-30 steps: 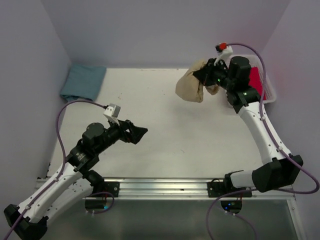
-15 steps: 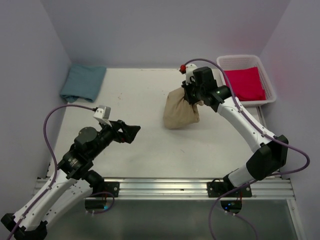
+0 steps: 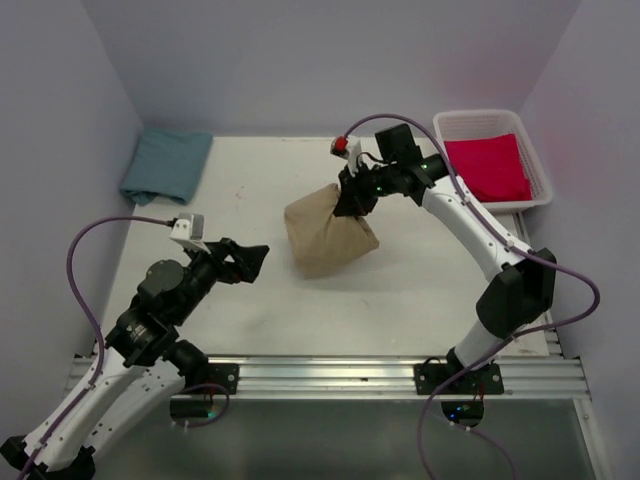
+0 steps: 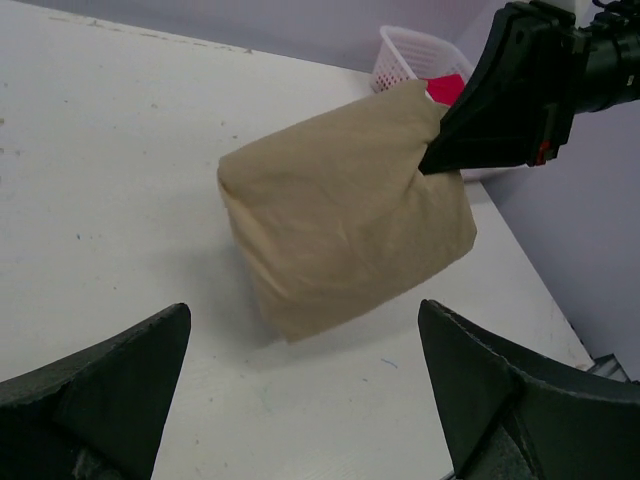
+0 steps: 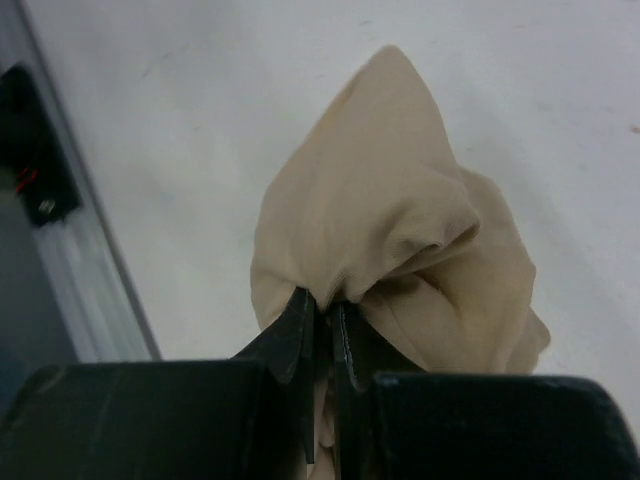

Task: Fold and stack the t-shirts
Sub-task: Move the tshirt to the center of the board

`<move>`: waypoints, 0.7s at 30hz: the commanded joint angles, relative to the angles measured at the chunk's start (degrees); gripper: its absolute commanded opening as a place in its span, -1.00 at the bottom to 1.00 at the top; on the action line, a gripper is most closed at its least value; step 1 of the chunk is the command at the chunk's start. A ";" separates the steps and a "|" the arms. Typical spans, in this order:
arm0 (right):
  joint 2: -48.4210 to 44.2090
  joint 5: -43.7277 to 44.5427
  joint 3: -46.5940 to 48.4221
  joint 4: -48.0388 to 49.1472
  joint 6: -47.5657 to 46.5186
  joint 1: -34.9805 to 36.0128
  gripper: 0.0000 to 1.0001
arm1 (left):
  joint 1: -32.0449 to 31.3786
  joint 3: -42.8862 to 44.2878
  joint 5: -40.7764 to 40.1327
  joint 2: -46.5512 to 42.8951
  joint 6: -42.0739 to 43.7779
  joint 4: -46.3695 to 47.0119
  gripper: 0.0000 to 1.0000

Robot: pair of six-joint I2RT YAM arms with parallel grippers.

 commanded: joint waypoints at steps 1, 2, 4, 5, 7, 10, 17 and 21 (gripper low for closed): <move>2.47 -29.51 7.88 -14.98 -17.36 1.14 -1.00 | -0.38 2.88 -3.76 -1.10 -1.48 -0.26 1.00; 4.13 -25.52 8.67 -18.16 -18.88 1.49 -1.00 | -0.29 2.80 -4.03 -1.37 -1.74 -0.35 1.00; 5.38 -15.61 6.85 -15.49 -11.81 1.50 -1.00 | -0.29 2.36 -4.55 -2.16 -2.09 0.00 1.00; 8.17 -2.41 6.66 -13.73 -8.90 1.67 -1.00 | -0.29 2.09 -4.73 -2.59 -2.18 0.18 1.00; 12.65 12.25 8.93 -14.15 -0.47 2.02 -0.33 | -0.29 1.39 -4.99 -2.60 -2.45 0.97 1.00; 22.50 29.26 16.93 -20.73 6.76 2.02 0.97 | -0.38 1.39 -5.00 -1.99 -2.27 0.97 1.00; 20.95 37.80 13.97 -15.30 14.94 2.11 0.98 | -0.38 0.16 -7.63 2.13 -2.71 0.63 1.00; 15.85 37.36 9.92 -12.58 17.49 4.47 0.96 | -0.38 3.32 -8.86 12.85 -3.33 -3.51 1.00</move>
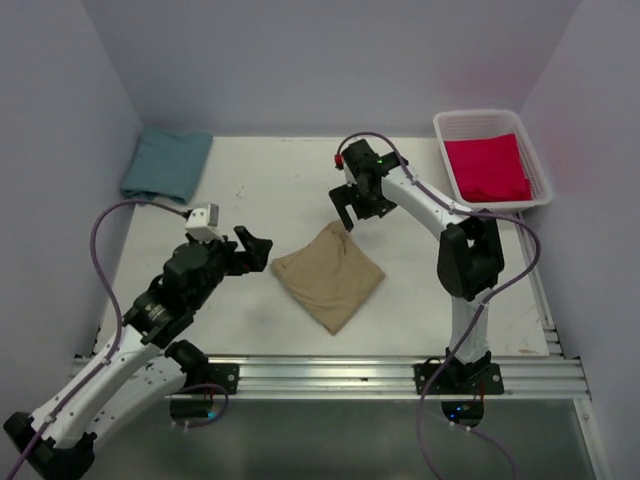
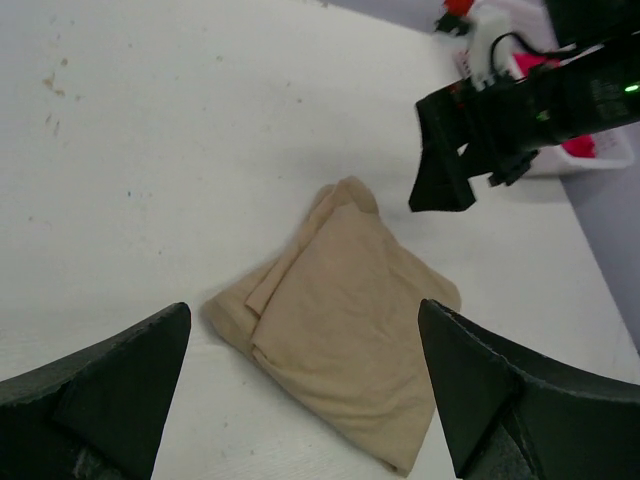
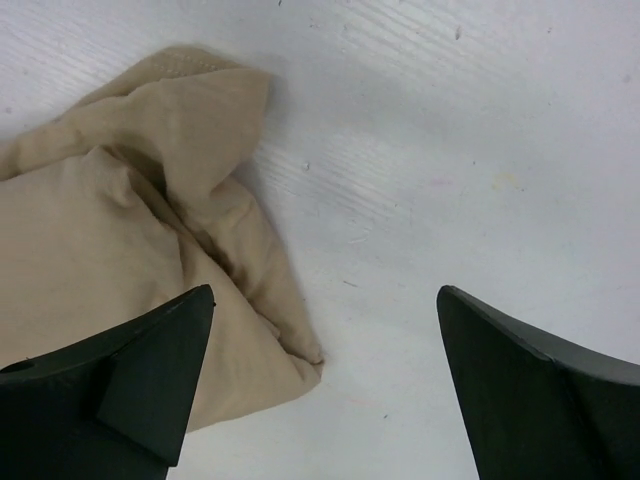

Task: Fold and stack the t-shirts
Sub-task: Move the tshirt to the center of the board

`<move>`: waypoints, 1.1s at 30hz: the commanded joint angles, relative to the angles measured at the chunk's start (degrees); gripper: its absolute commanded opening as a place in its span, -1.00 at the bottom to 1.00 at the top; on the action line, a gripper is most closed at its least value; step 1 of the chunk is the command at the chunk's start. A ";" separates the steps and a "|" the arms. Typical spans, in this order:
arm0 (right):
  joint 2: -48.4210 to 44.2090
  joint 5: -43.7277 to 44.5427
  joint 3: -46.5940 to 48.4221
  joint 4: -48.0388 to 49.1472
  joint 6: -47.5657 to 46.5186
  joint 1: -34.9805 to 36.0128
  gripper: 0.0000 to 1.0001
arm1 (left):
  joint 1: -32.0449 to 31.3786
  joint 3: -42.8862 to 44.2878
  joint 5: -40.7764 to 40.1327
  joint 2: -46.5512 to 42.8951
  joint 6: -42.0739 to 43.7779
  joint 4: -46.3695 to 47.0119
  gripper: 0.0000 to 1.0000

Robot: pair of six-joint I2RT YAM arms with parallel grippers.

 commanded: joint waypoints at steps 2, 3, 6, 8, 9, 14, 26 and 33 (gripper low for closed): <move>-11.49 3.07 -5.71 4.93 5.75 3.28 0.87 | -0.31 1.84 0.28 11.32 0.30 0.86 1.00; -12.72 2.37 -7.04 5.73 7.50 3.90 0.73 | -0.31 1.40 1.07 12.30 1.09 2.53 1.00; -17.46 -0.62 -13.36 9.42 12.15 5.04 0.14 | -0.31 1.30 2.83 16.60 3.55 7.20 1.00; -20.97 -1.24 -18.18 11.70 13.84 5.92 -0.12 | -0.14 1.74 3.97 20.19 4.09 9.22 1.00; -22.21 0.07 -19.69 12.15 15.41 6.88 -0.27 | -0.22 1.75 4.76 21.17 4.79 10.27 1.00; -29.33 -0.97 -29.88 16.19 19.29 8.73 -0.46 | 3.71 1.30 9.68 30.38 6.11 16.43 1.00; -38.30 -1.86 -38.86 17.61 23.16 12.16 -0.70 | 11.12 4.83 13.98 51.15 5.41 20.10 1.00; -39.01 -0.98 -39.22 17.17 23.43 12.34 -0.82 | 11.12 5.44 24.53 55.54 6.20 22.85 0.93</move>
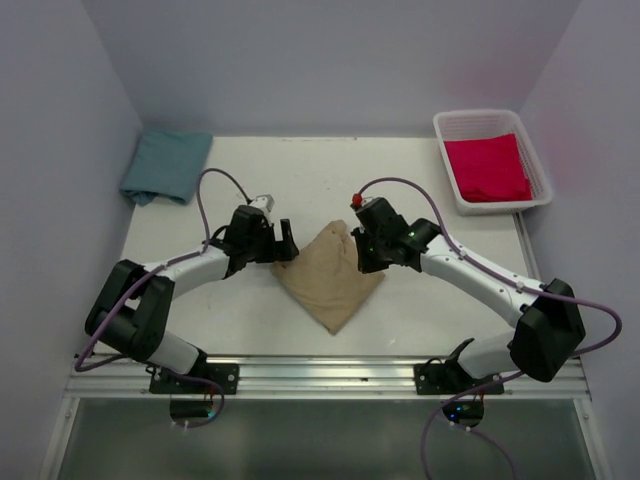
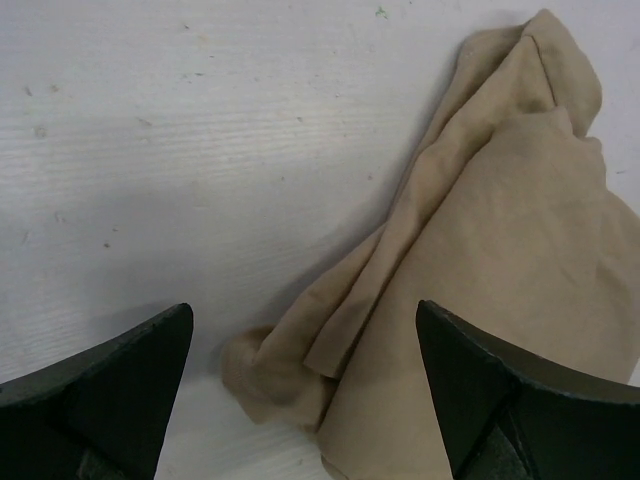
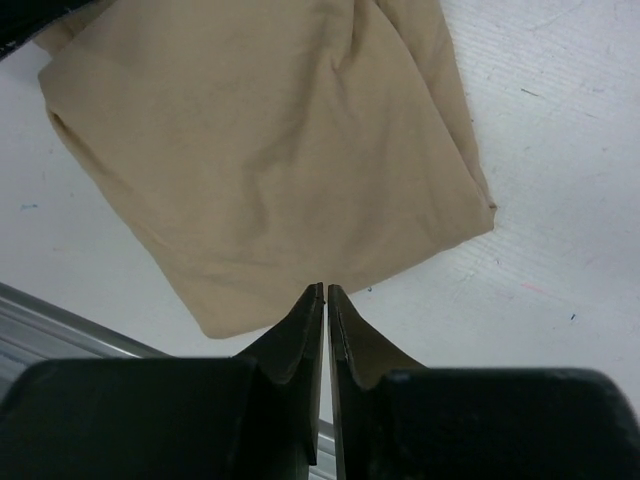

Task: Fold and stack the t-shirts
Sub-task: Flatten out the tshirt

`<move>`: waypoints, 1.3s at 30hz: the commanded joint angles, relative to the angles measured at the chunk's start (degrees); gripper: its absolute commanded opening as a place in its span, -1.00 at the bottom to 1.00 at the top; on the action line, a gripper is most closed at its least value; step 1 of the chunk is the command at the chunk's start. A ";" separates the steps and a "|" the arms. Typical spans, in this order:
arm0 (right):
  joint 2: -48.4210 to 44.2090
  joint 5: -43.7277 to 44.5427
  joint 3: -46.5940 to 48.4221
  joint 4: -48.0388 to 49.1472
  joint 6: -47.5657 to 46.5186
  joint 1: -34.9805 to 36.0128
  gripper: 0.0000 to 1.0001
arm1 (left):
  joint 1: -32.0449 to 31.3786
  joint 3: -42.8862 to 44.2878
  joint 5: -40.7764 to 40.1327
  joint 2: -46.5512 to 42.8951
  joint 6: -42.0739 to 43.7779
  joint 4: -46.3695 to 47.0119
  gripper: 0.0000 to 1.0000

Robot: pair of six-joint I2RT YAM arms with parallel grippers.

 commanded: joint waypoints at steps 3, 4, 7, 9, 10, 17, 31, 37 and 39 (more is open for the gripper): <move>-2.07 0.14 0.17 1.56 1.31 0.28 -0.89 | 0.08 2.11 7.94 5.02 2.13 4.10 0.86; -2.07 0.05 0.08 1.65 1.40 0.19 -0.91 | 0.08 2.29 8.21 6.77 2.31 4.01 0.83; -2.25 0.23 -0.27 1.56 1.48 0.19 -0.99 | 0.08 2.21 10.05 8.71 2.14 4.10 0.71; -2.42 0.31 -0.80 1.56 1.75 0.19 -1.00 | 0.08 1.85 11.01 8.64 2.05 4.62 0.53; -2.51 0.49 -1.15 1.47 1.75 0.19 -1.00 | 0.08 1.33 11.37 8.20 2.05 4.80 0.43; -2.60 -0.04 -1.86 1.91 2.27 0.19 -1.00 | 0.08 0.53 12.78 2.31 1.35 4.01 -1.00; 1.53 -1.88 0.16 7.09 1.93 1.68 -1.00 | -0.10 12.20 10.41 -20.35 -1.64 -10.48 -1.00; 4.25 -2.24 5.08 10.35 2.10 2.47 -0.76 | -0.98 19.16 11.64 -22.13 -2.17 -12.77 -1.00; 5.57 -2.15 7.53 11.66 2.10 2.65 -0.45 | -1.85 20.82 11.55 -20.99 -1.91 -13.48 -1.00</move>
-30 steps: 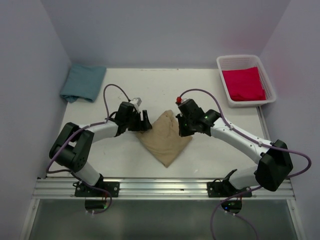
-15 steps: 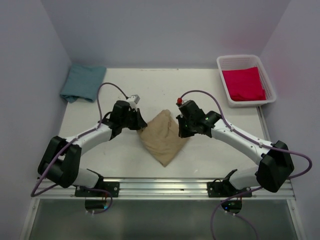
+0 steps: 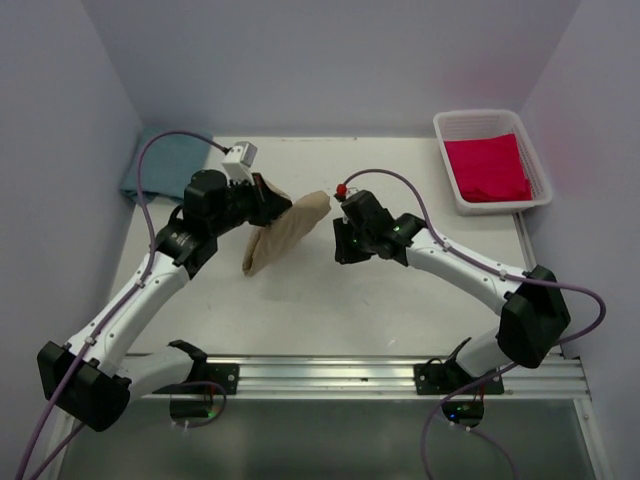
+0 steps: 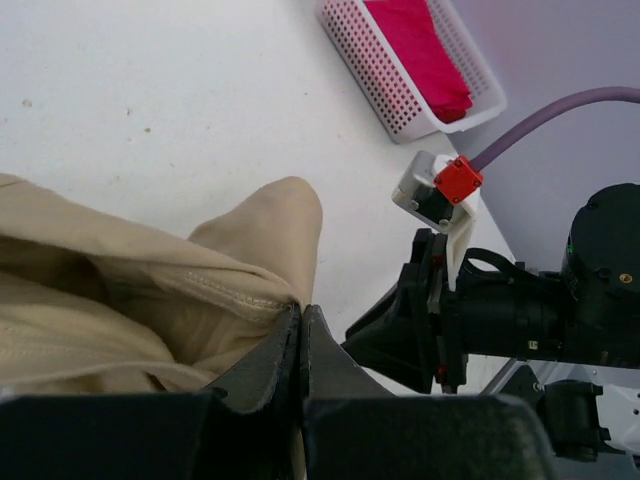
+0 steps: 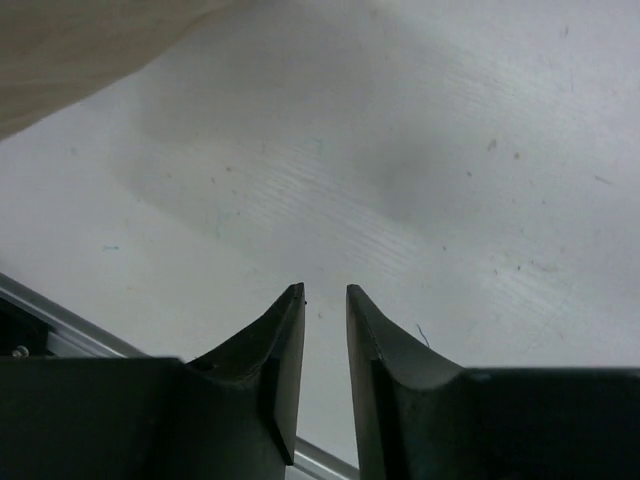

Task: Fold and stack the t-shirts
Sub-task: Flatten out the tshirt

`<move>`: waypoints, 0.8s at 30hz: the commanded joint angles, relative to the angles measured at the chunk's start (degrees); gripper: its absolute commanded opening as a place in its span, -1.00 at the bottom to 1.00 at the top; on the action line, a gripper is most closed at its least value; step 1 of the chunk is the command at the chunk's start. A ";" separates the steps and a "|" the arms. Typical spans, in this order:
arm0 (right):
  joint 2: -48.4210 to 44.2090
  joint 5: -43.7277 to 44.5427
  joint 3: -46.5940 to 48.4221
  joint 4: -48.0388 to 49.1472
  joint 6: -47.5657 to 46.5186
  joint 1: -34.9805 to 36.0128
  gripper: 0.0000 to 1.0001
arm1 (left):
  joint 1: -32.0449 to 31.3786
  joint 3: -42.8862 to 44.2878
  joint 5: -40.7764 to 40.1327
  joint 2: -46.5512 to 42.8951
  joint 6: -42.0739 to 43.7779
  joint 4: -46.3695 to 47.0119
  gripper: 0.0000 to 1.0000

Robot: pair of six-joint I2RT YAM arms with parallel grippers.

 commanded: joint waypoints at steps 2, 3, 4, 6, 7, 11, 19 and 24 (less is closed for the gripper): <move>1.58 0.37 6.83 5.75 0.09 0.86 -0.39 | -1.96 4.86 1.32 1.62 -0.92 -2.93 -1.00; 1.84 0.98 7.97 6.18 0.09 0.86 -0.29 | -2.23 5.47 1.58 2.06 -0.84 -3.11 -1.00; 1.75 2.99 8.59 6.10 0.18 0.77 -0.25 | -2.67 5.65 1.59 2.23 -0.57 -2.85 -1.00; 1.67 4.41 10.17 5.57 -0.17 0.86 -0.22 | -4.07 6.27 1.50 2.67 -0.22 -3.28 -0.99; 1.49 5.28 10.52 5.66 -0.35 0.86 -0.20 | -4.43 6.44 1.24 2.76 0.13 -3.81 -0.96; 0.53 9.84 11.93 3.64 -1.23 0.77 -0.13 | -5.40 6.53 0.79 3.90 0.83 -5.12 -0.68; -0.88 16.54 15.62 -1.81 -2.81 0.77 -0.02 | -6.19 6.62 2.64 4.08 0.22 -4.34 0.18; 0.96 14.63 15.54 -0.24 -3.16 0.86 0.01 | -7.15 4.61 -0.07 4.26 0.22 -4.42 0.18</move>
